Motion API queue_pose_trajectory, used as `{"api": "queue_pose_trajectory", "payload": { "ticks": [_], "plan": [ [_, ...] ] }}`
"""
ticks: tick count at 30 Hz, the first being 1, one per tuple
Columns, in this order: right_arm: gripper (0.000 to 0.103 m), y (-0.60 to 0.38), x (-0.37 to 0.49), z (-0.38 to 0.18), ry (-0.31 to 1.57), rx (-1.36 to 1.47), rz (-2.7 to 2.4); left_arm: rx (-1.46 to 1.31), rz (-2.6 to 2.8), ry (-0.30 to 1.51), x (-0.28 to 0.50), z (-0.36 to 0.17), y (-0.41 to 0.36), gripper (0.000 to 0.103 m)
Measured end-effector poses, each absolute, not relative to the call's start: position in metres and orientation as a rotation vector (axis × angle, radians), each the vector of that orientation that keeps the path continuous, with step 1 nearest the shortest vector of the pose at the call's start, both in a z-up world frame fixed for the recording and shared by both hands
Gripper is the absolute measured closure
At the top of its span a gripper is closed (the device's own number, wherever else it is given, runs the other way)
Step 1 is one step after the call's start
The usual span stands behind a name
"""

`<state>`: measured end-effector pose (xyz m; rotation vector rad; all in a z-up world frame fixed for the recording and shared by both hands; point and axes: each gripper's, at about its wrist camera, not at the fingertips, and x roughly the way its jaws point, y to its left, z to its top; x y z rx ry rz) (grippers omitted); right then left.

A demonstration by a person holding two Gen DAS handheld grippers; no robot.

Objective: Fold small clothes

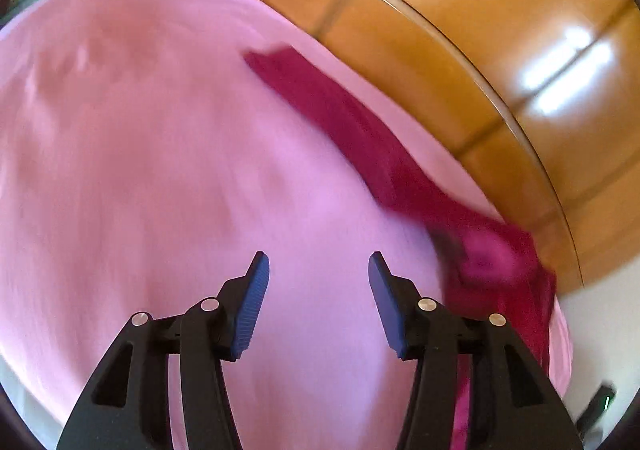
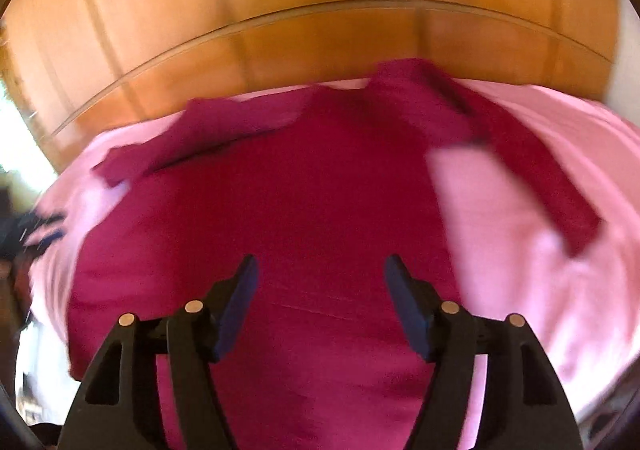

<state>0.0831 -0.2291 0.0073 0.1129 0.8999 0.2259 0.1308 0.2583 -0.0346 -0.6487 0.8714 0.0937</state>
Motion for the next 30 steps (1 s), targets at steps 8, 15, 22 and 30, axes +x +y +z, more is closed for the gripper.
{"api": "queue_pose_trajectory", "payload": {
  "ticks": [8, 15, 22, 30],
  "plan": [
    [0.036, -0.134, 0.11, -0.028, 0.94, 0.018, 0.422, -0.596, 0.318, 0.917, 0.227, -0.046, 0.332, 0.053],
    [0.027, -0.123, 0.118, -0.045, 0.938, -0.006, 0.435, -0.426, 0.414, 0.953, 0.3, -0.042, 0.361, 0.053],
    [0.017, -0.113, 0.122, -0.046, 0.944, -0.008, 0.432, -0.295, 0.339, 1.004, 0.328, -0.051, 0.354, 0.094],
    [0.015, -0.111, 0.128, -0.045, 0.937, 0.011, 0.416, -0.382, 0.528, 0.836, 0.266, -0.025, 0.399, 0.098]
  ]
}}
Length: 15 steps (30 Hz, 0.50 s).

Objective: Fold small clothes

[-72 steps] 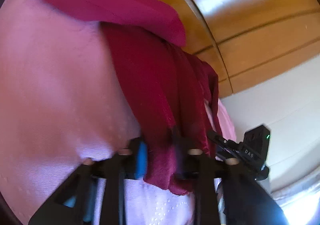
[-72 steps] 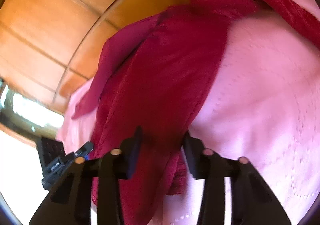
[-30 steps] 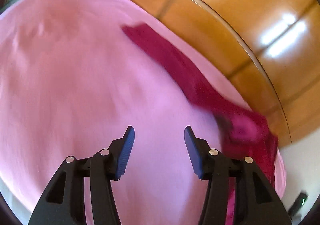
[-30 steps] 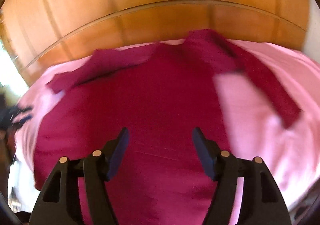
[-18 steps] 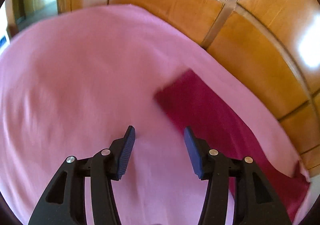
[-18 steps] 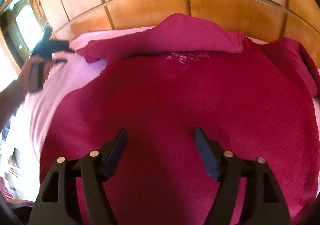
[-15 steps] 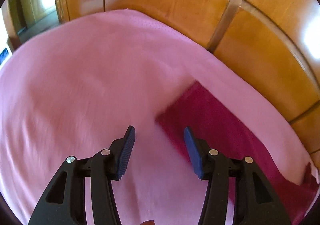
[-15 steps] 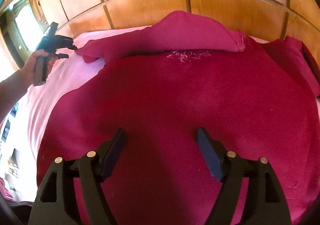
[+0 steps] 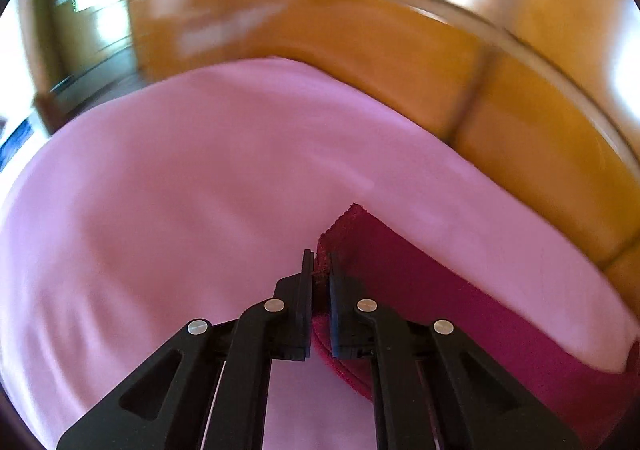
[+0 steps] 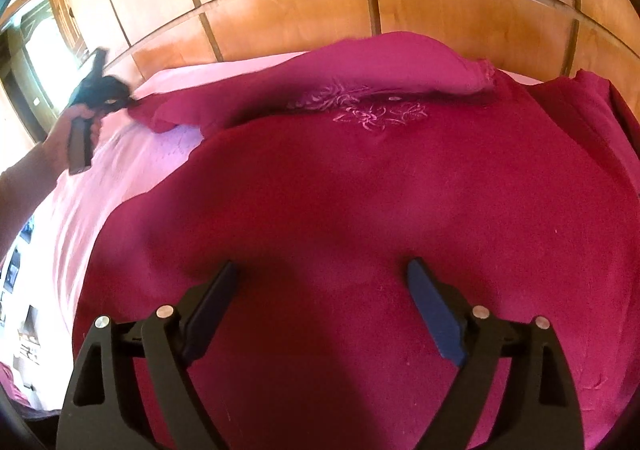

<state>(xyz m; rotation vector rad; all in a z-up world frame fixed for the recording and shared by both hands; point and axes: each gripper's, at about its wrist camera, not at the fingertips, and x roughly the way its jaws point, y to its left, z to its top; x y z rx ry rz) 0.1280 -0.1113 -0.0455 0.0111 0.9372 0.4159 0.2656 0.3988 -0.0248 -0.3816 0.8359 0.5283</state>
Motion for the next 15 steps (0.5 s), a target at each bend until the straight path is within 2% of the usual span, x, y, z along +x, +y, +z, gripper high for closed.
{"api": "queue_pose_trajectory", "payload": {
  "ticks": [7, 11, 15],
  "plan": [
    [0.014, -0.102, 0.129, -0.051, 0.919, -0.046, 0.39, -0.433, 0.747, 0.744, 0.195, -0.015, 0.454, 0.098],
    [0.011, -0.097, 0.13, -0.054, 0.91, -0.082, 0.373, -0.394, 0.818, 0.789, 0.198, -0.031, 0.454, 0.098],
    [0.01, -0.097, 0.13, -0.053, 0.901, -0.087, 0.367, -0.474, 0.769, 0.85, 0.198, -0.038, 0.441, 0.098]
  ]
}}
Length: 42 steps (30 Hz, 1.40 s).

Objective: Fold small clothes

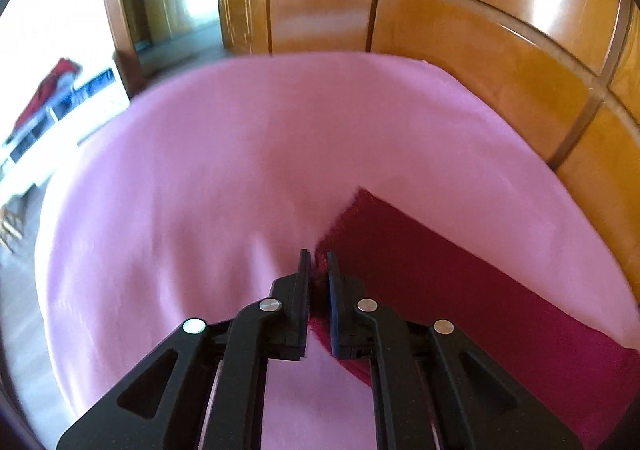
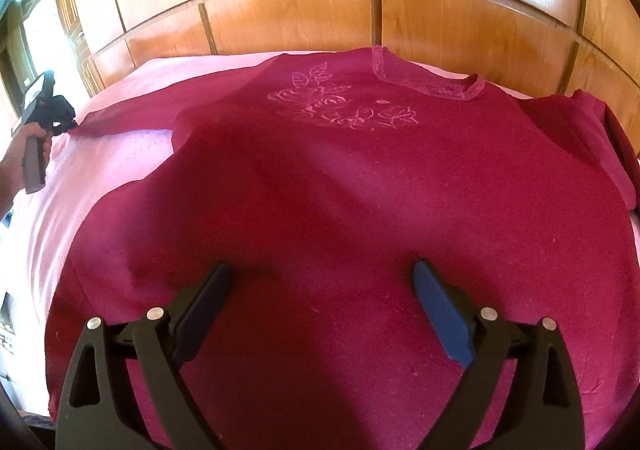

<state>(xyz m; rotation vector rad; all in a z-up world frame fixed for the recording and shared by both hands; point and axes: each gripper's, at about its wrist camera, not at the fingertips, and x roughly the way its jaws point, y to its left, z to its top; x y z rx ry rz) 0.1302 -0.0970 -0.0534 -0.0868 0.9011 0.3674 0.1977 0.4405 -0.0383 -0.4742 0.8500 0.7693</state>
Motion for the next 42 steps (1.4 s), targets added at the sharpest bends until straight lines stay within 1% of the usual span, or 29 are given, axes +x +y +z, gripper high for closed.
{"api": "queue_pose_trajectory", "payload": {
  "ticks": [1, 2, 3, 4, 5, 7, 11, 12, 14, 16, 20, 21, 22, 23, 25, 27, 28, 31, 33, 35, 39, 41, 42],
  "plan": [
    [0.01, -0.098, 0.129, -0.053, 0.9, -0.085, 0.367, -0.513, 0.7, 0.83, 0.187, -0.033, 0.432, 0.096],
    [0.01, -0.098, 0.13, -0.052, 0.9, -0.081, 0.366, -0.525, 0.639, 0.821, 0.179, -0.028, 0.423, 0.088],
    [0.01, -0.1, 0.128, -0.05, 0.902, -0.071, 0.37, -0.53, 0.57, 0.811, 0.17, -0.025, 0.412, 0.084],
    [0.011, -0.105, 0.127, -0.047, 0.903, -0.054, 0.373, -0.54, 0.454, 0.798, 0.158, -0.021, 0.396, 0.078],
    [0.011, -0.109, 0.125, -0.044, 0.903, -0.042, 0.37, -0.555, 0.361, 0.797, 0.149, -0.019, 0.384, 0.075],
    [0.012, -0.126, 0.122, -0.036, 0.895, -0.011, 0.339, -0.585, 0.113, 0.822, 0.126, -0.022, 0.348, 0.075],
    [0.012, -0.181, 0.11, -0.019, 0.874, 0.003, 0.21, -0.557, -0.24, 0.882, 0.081, -0.037, 0.273, 0.075],
    [0.012, -0.201, 0.104, -0.016, 0.874, 0.002, 0.163, -0.558, -0.301, 0.896, 0.07, -0.042, 0.259, 0.073],
    [0.012, -0.233, 0.093, -0.013, 0.891, 0.015, 0.091, -0.583, -0.395, 0.918, 0.048, -0.053, 0.232, 0.051],
    [0.012, -0.269, 0.078, -0.015, 0.931, 0.049, 0.028, -0.611, -0.451, 0.935, 0.032, -0.063, 0.213, 0.047],
    [0.012, -0.308, 0.045, -0.029, 1.025, 0.081, -0.029, -0.615, -0.52, 0.966, 0.015, -0.075, 0.187, 0.048],
    [0.015, -0.313, 0.034, -0.035, 1.058, 0.109, -0.015, -0.605, -0.53, 0.97, 0.013, -0.077, 0.182, 0.048],
    [0.017, -0.316, 0.028, -0.039, 1.08, 0.133, 0.0, -0.607, -0.542, 0.977, 0.012, -0.077, 0.18, 0.051],
    [0.025, -0.315, 0.02, -0.043, 1.09, 0.15, 0.015, -0.606, -0.556, 0.991, 0.011, -0.079, 0.176, 0.068],
    [0.048, -0.306, 0.006, -0.04, 1.081, 0.141, 0.051, -0.543, -0.557, 0.996, 0.014, -0.077, 0.168, 0.096],
    [0.09, -0.295, 0.001, -0.034, 1.081, 0.132, 0.09, -0.55, -0.58, 0.965, 0.007, -0.065, 0.168, 0.097],
    [0.093, -0.293, 0.0, -0.031, 1.08, 0.12, 0.095, -0.552, -0.585, 0.947, 0.007, -0.057, 0.165, 0.097],
    [0.094, -0.293, -0.007, -0.009, 1.033, 0.126, 0.128, -0.523, -0.602, 0.892, 0.0, -0.031, 0.161, 0.097],
    [0.095, -0.303, -0.014, 0.003, 1.006, 0.14, 0.121, -0.471, -0.57, 0.912, -0.007, -0.029, 0.163, 0.097],
    [0.095, -0.31, -0.02, -0.001, 1.027, 0.108, 0.085, -0.45, -0.53, 0.97, -0.009, -0.045, 0.164, 0.097],
    [0.095, -0.313, -0.024, -0.034, 1.138, 0.057, 0.06, -0.36, -0.47, 1.089, -0.008, -0.076, 0.148, 0.097],
    [0.094, -0.307, -0.025, -0.031, 1.131, 0.027, 0.055, -0.314, -0.428, 1.127, -0.003, -0.081, 0.149, 0.096],
    [0.092, -0.307, -0.025, -0.029, 1.13, 0.025, 0.055, -0.31, -0.399, 1.124, 0.0, -0.077, 0.154, 0.096]
  ]
}}
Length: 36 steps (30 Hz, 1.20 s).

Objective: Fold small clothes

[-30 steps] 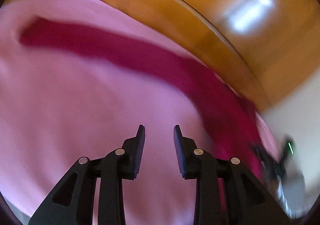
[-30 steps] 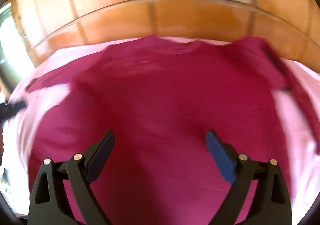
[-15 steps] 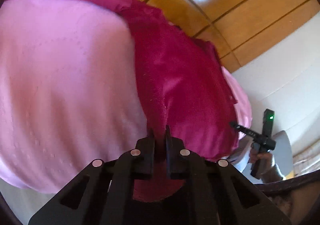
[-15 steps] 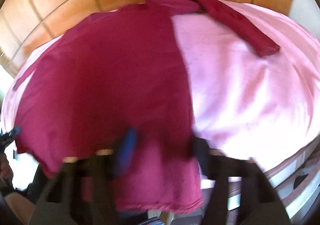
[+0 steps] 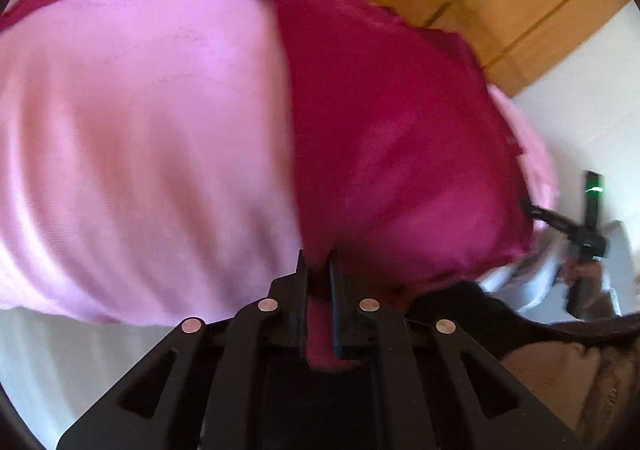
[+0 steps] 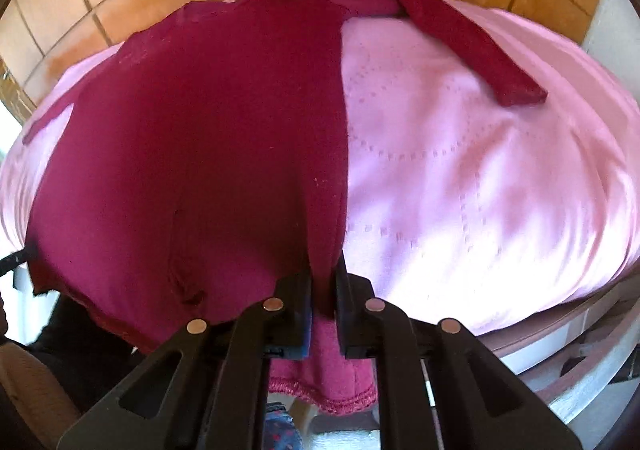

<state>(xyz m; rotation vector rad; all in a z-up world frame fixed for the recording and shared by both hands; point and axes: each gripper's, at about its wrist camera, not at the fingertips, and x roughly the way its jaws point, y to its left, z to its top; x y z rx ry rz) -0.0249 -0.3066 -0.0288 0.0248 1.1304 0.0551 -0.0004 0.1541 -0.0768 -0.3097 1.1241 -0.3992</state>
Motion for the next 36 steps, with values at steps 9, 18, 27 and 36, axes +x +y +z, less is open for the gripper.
{"api": "queue_pose_trajectory", "payload": {
  "ticks": [9, 18, 27, 36],
  "plan": [
    [0.052, -0.282, 0.02, 0.015, 0.902, 0.078, 0.116, -0.263, -0.406, 0.863, 0.042, -0.018, 0.138, 0.096],
    [0.043, -0.244, 0.061, -0.045, 0.968, 0.113, 0.168, -0.161, -0.322, 0.971, 0.119, -0.067, 0.077, 0.096],
    [0.049, -0.359, 0.051, -0.015, 0.822, 0.132, -0.248, -0.331, -0.352, 0.921, 0.117, -0.078, 0.096, 0.095],
    [0.079, -0.429, 0.094, -0.047, 0.902, 0.016, -0.469, -0.423, -0.365, 0.924, 0.12, -0.079, 0.099, 0.095]
  ]
}}
